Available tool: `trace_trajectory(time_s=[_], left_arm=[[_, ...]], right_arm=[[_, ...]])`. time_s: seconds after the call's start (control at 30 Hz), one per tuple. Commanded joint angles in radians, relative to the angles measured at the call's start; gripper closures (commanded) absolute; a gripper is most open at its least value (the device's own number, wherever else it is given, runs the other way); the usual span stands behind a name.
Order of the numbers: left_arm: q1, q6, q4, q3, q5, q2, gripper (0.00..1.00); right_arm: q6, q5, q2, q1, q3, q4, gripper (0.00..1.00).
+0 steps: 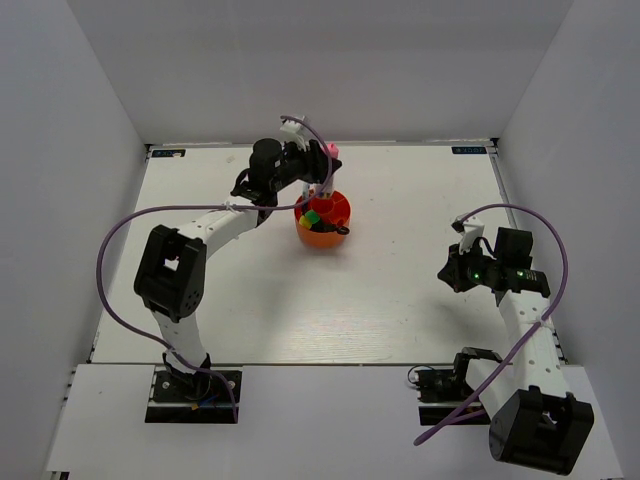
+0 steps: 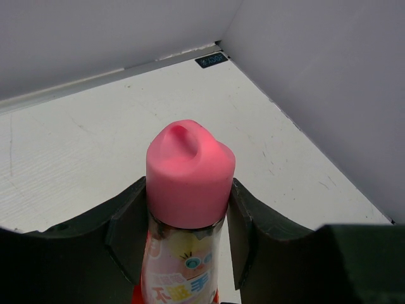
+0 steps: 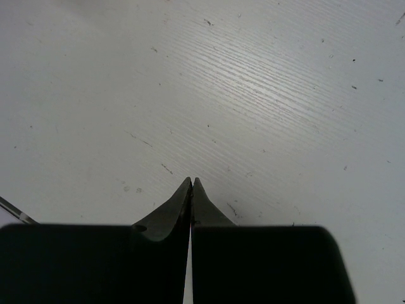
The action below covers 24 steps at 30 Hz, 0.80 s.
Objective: Sort the stationery into containers
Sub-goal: Place the stationery in the storage box.
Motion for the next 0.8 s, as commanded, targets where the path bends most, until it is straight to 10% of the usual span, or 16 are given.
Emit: trace_trajectory(time_s=[0.0,0.77], left_arm=[[0.007,0.009,0.104,-0.005,0.035,-0.009,1.00],[0.012,0.139,0.162,-0.090,0.041,0.033,1.00]], right_arm=[[-0.015,-0.023,0.009,-0.005,-0.006,0.004,1.00],[-0.013,0.005,0.049,-0.007,-0.004,0.010,1.00]])
